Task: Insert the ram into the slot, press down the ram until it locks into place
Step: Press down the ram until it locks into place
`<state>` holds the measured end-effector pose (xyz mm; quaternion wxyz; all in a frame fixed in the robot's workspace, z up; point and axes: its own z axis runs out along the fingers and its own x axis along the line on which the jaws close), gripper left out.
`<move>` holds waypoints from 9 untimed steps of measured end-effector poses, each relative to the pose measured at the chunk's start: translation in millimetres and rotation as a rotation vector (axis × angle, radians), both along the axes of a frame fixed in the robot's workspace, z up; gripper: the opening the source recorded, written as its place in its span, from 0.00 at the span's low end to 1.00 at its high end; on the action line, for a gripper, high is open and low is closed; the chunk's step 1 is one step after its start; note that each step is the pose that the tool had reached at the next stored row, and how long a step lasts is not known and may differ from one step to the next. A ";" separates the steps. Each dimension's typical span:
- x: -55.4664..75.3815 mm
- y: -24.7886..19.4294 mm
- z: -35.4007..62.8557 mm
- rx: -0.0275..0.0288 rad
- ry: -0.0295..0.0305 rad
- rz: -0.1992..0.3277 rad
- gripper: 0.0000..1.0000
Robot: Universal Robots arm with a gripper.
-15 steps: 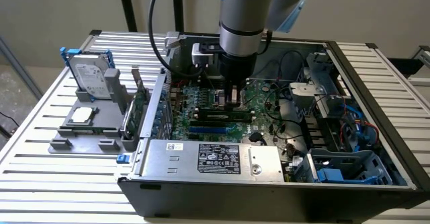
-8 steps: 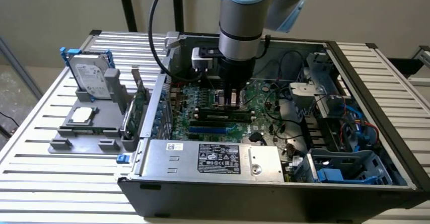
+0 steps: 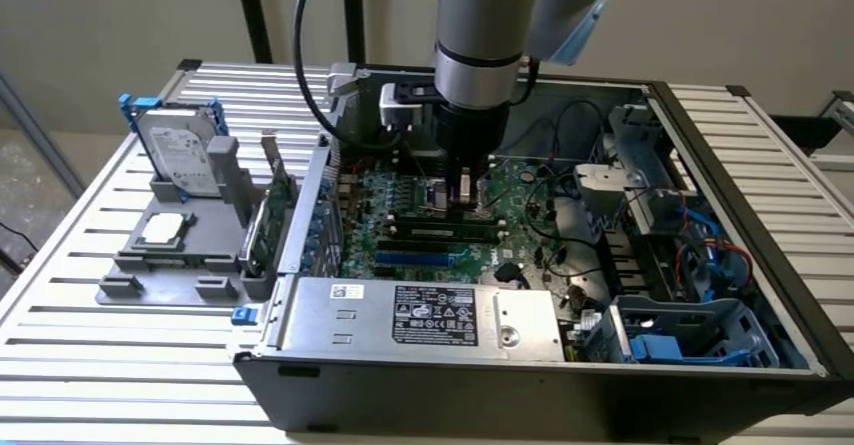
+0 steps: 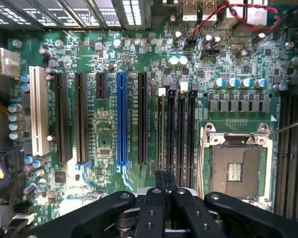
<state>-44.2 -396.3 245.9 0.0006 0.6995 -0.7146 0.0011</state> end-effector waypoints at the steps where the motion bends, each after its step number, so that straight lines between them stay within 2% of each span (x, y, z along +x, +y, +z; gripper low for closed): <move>1: 0.0 0.0 1.9 -0.0001 0.0000 0.000 0.11; 9: 0.0 0.0 2.3 0.0008 -0.0001 0.000 0.11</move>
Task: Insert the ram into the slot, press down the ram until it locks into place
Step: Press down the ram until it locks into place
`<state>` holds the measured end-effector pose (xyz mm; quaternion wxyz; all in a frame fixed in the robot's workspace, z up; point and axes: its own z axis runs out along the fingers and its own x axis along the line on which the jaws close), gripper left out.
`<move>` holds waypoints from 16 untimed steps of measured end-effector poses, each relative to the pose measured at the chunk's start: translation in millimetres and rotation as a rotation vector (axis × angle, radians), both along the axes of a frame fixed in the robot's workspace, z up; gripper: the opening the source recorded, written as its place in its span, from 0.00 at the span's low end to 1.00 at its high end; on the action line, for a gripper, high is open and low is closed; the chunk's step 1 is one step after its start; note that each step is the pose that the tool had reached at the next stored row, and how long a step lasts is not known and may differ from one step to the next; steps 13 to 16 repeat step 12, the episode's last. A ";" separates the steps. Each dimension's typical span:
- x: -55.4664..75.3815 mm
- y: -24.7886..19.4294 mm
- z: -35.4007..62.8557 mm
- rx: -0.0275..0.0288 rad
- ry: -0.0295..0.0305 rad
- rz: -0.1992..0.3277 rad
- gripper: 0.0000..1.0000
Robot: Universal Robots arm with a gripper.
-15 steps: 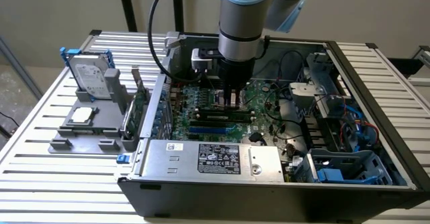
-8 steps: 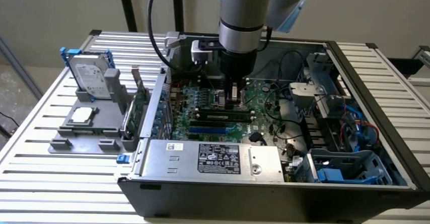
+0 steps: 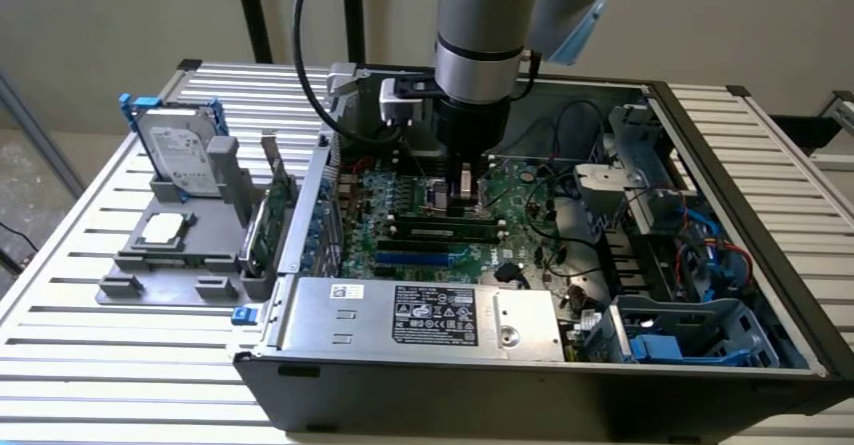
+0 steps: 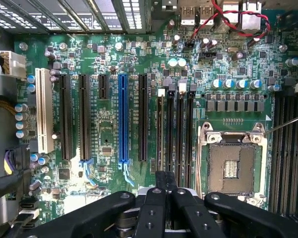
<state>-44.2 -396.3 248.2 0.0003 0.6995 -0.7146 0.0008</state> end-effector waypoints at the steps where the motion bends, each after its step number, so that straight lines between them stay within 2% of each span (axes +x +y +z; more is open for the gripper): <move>1: 0.0 0.0 0.0 0.0000 0.0000 0.000 0.11; 16: 0.0 0.0 0.0 -0.0001 0.0000 0.000 0.11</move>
